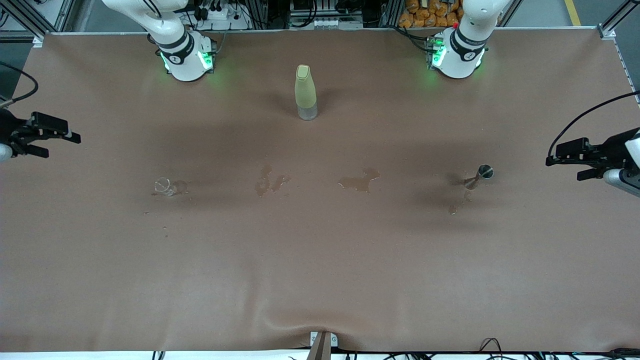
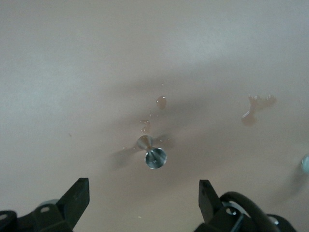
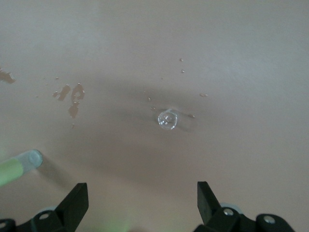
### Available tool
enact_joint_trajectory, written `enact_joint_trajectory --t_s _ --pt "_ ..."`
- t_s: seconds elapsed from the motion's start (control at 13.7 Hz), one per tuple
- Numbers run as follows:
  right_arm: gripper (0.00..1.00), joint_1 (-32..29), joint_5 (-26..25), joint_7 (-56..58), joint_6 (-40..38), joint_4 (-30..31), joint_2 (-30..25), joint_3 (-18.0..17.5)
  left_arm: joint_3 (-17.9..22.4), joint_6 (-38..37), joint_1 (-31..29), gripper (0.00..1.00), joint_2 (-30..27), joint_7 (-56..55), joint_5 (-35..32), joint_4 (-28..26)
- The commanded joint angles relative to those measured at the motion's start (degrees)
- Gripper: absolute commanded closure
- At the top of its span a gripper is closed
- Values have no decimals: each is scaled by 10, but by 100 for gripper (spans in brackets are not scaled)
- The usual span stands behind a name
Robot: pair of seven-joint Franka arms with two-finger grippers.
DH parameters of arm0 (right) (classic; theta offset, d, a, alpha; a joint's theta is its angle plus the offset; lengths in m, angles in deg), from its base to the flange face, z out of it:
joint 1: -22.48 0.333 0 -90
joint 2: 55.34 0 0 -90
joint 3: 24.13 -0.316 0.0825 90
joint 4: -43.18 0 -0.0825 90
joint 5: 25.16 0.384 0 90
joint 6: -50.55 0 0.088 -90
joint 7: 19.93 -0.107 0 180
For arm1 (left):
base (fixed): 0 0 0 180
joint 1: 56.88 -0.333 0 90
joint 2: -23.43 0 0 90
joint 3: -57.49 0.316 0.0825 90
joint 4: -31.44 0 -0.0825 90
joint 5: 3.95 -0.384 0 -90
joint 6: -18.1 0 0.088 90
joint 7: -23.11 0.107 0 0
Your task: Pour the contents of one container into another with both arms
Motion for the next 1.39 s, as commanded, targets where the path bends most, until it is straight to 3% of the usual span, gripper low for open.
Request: enact_joint_trajectory --t_s 0.0,0.29,0.66,1.1,1.32 --pt "0 -36 -41 -63 -23 -19 -15 -54 -36 -7 -3 0 -14 -150 -30 16" --pt "0 -56 -75 -137 -39 -22 -35 -105 -81 -8 -4 0 -30 -215 -41 19" --pt "0 -30 -86 -145 -41 -38 -37 -70 -91 -8 -4 0 -30 -220 -42 29" --pt "0 -44 -89 -143 -35 -53 -23 -73 -90 -8 -4 0 -29 -218 -41 30" --pt "0 -65 -87 -146 -35 -53 -23 -88 -62 -8 33 0 -32 -219 -41 30"
